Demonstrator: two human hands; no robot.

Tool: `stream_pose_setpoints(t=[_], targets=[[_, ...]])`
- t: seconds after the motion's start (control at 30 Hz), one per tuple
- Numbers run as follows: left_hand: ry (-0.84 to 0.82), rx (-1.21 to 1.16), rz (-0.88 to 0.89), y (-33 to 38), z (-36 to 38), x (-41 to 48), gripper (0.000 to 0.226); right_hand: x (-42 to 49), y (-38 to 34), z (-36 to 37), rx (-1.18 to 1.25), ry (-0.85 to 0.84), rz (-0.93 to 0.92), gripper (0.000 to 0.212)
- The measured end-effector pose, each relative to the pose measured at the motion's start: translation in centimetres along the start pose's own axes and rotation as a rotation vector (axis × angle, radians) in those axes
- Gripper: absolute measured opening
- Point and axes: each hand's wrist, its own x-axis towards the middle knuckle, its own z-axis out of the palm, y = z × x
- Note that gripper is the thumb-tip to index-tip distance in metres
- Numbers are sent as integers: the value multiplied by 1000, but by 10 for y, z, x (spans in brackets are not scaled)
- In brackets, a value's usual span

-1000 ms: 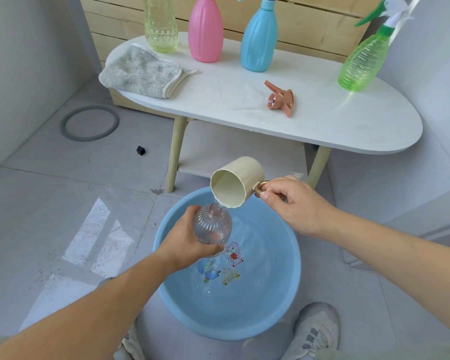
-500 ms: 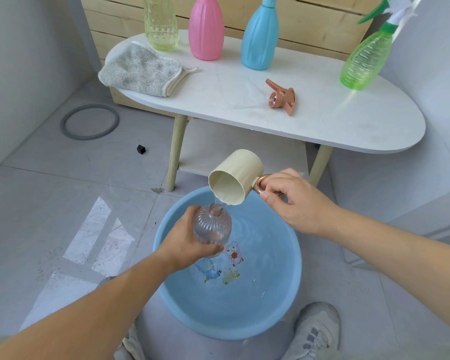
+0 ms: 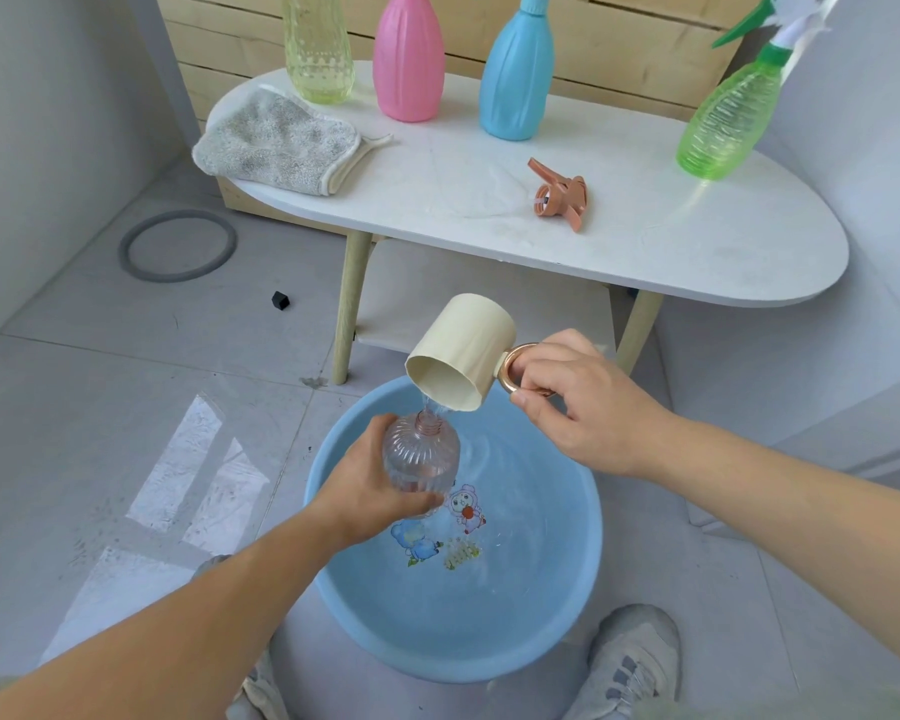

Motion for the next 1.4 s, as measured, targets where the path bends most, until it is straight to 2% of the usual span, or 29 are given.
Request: stream_pose_setpoints(t=[0.47,0.53,0.7,0.87,1.17,1.4], targets=[[1,-14,15,-7,3,3,79,-1,4,3,-224,86,-270,28],[1,-13,16,-8,3,3,81,-2,7,10,-179,67,-206,30],[-12,-15,-3,-16,4,4,85,-2,27,41,133,-94,228,35],[-12,-10,-21,-25,9,6,81,-4,56,83,192,-237,478,37],[-7,10,-96,-53,16,15,92,-15,81,163,15,-523,363,28],[-2,25,-143,-68,18,19,96,-14,88,186,-28,-565,352,25]])
